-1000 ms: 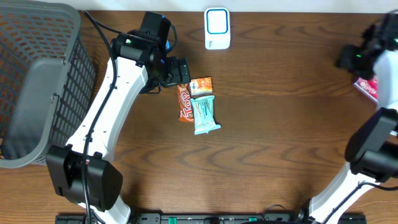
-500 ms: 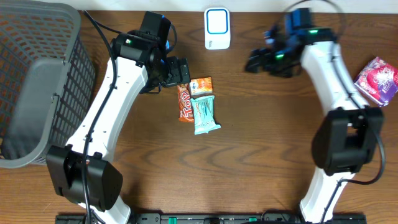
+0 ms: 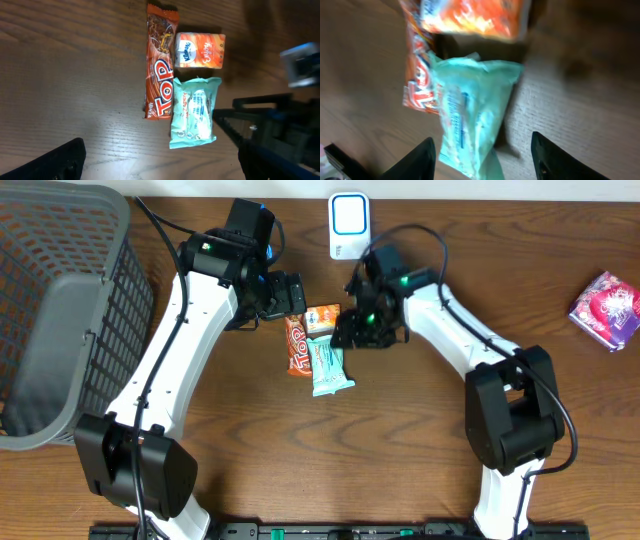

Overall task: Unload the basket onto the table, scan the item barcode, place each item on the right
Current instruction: 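Reach the right gripper to the green wipe pack and grasp it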

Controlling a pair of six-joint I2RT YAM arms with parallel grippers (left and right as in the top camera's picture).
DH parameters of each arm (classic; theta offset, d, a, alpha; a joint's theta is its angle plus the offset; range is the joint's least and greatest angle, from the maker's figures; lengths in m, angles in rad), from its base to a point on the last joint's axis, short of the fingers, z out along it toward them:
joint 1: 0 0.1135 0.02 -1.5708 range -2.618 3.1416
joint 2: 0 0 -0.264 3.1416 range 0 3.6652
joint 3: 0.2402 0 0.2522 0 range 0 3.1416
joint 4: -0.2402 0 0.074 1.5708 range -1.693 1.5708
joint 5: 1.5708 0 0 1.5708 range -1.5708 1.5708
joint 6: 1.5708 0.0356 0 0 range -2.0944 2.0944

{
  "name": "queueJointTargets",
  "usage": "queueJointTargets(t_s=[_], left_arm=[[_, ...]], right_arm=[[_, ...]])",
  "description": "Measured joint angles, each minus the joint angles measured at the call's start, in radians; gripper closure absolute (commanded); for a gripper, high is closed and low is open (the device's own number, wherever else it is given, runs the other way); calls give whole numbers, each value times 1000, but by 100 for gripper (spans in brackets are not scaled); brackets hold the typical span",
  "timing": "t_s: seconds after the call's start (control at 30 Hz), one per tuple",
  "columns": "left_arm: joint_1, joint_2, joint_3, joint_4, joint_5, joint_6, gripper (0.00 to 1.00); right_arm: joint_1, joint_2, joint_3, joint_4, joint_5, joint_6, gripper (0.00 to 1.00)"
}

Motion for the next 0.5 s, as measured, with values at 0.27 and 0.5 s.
queueJointTargets(t_s=[0.27, 0.5], left_arm=[[0, 0, 0, 0, 0, 0, 2], [0, 0, 0, 0, 0, 0, 2]], right_arm=[[20, 0, -156, 142, -43, 39, 59], [27, -5, -184, 170, -106, 27, 99]])
